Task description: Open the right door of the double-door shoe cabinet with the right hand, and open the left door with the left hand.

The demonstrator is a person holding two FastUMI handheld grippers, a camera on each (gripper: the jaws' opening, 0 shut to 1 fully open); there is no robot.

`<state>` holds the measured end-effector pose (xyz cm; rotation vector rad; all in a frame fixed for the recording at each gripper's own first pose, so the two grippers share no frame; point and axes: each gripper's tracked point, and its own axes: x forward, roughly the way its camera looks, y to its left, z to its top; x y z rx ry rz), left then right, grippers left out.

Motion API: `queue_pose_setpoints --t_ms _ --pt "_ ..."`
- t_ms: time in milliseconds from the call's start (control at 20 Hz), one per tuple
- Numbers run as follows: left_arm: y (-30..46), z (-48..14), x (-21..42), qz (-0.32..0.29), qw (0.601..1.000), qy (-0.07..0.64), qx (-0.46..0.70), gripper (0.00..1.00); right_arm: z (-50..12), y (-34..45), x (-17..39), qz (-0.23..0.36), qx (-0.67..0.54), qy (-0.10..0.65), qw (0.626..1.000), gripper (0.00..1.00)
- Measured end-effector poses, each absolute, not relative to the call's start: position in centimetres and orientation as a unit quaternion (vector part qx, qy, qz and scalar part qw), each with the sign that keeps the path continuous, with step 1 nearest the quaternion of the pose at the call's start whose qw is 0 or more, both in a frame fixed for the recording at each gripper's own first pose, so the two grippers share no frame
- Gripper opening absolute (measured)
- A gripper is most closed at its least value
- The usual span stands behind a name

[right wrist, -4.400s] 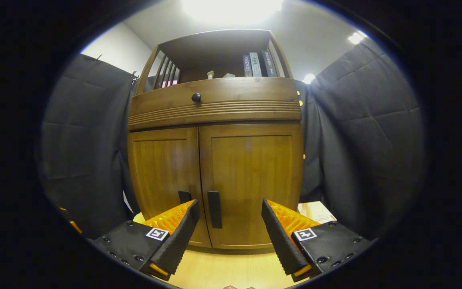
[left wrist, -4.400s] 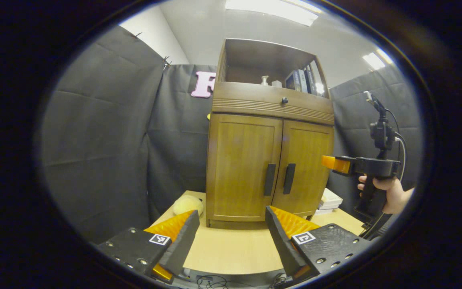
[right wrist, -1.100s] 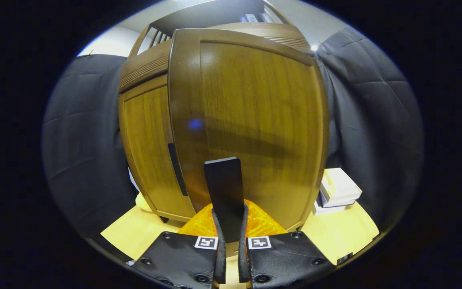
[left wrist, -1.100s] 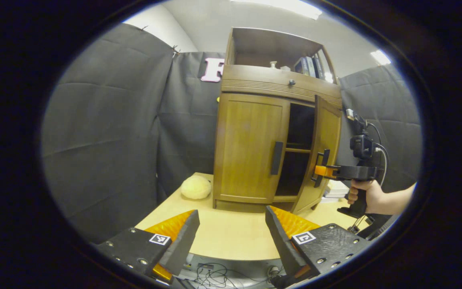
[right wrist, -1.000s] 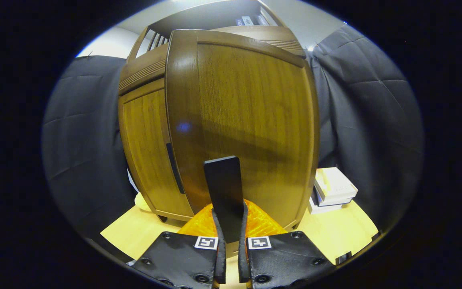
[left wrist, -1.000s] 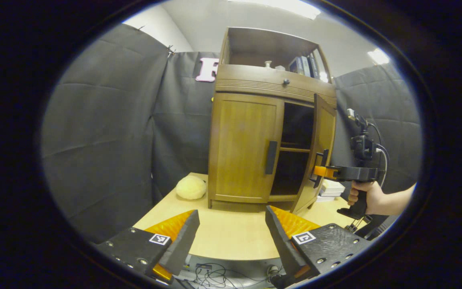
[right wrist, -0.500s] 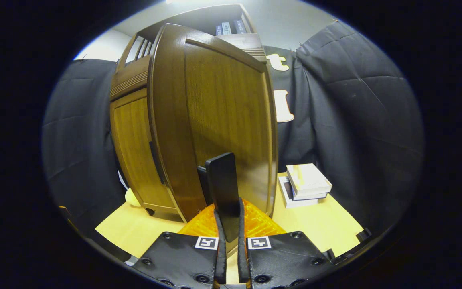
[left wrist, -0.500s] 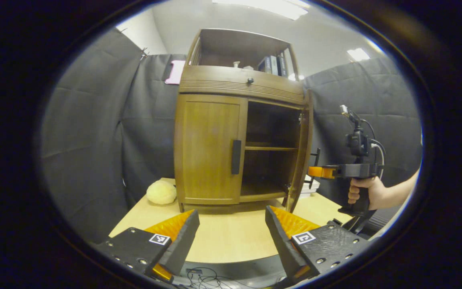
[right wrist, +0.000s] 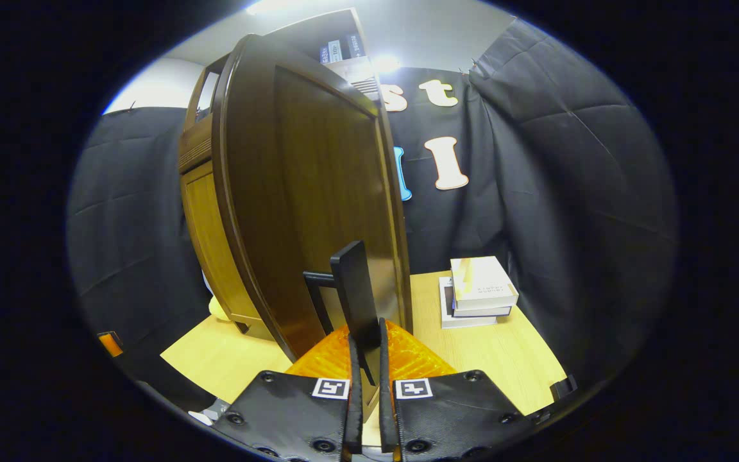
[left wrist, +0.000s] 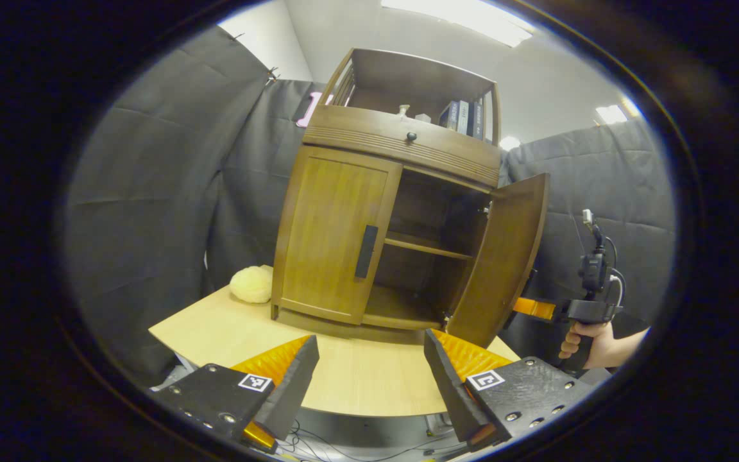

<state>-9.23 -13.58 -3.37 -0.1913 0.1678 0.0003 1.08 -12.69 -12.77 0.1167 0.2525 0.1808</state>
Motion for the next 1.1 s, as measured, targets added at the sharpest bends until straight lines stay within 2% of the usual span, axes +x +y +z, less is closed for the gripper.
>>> queue_pose_setpoints --t_ms 50,400,450,550,600,650,800,850,950,1000,1100 --pt "-13.8 -3.3 -9.5 0.011 0.992 0.083 -0.092 0.94 -12.8 -13.6 1.1 0.095 0.059 0.127 0.986 0.12" --pt "-16.9 -3.9 -12.5 0.073 0.99 0.085 -0.082 0.94 -12.6 -18.2 1.8 0.113 0.076 0.134 0.982 0.12" --pt "-17.3 -3.9 -12.6 0.075 0.99 0.087 -0.08 0.94 -12.6 -18.3 1.8 0.121 0.082 0.137 0.98 0.06" --pt "-18.0 -3.5 -12.7 0.077 0.99 0.086 -0.076 0.95 -12.9 -18.3 1.8 0.127 0.082 0.137 0.979 0.12" --pt "-18.2 -3.2 -12.7 0.078 0.991 0.084 -0.074 0.95 -12.8 -18.4 1.8 0.127 0.075 0.135 0.98 0.08" --pt "-18.2 -2.9 -12.7 0.079 0.991 0.083 -0.071 0.95 -12.7 -18.2 1.8 0.126 0.07 0.135 0.98 0.12" --pt "-18.0 -2.2 -11.8 0.081 0.991 0.083 -0.069 0.95 -13.2 -18.4 1.4 0.114 0.073 0.144 0.98 0.12" --pt "-17.8 -2.1 -11.1 0.078 0.991 0.085 -0.073 0.95 -13.4 -18.4 1.1 0.11 0.079 0.151 0.979 0.08" --pt "-17.2 -1.9 -9.5 0.071 0.991 0.086 -0.078 0.95 -13.9 -18.5 0.1 0.101 0.078 0.163 0.978 0.08" --pt "-16.5 -1.9 -8.6 0.069 0.99 0.09 -0.078 0.95 -14.0 -18.6 -0.6 0.096 0.075 0.167 0.978 0.12" --pt "-15.3 -1.7 -7.0 0.063 0.991 0.086 -0.08 0.95 -13.6 -18.9 -1.6 0.081 0.066 0.166 0.981 0.08"
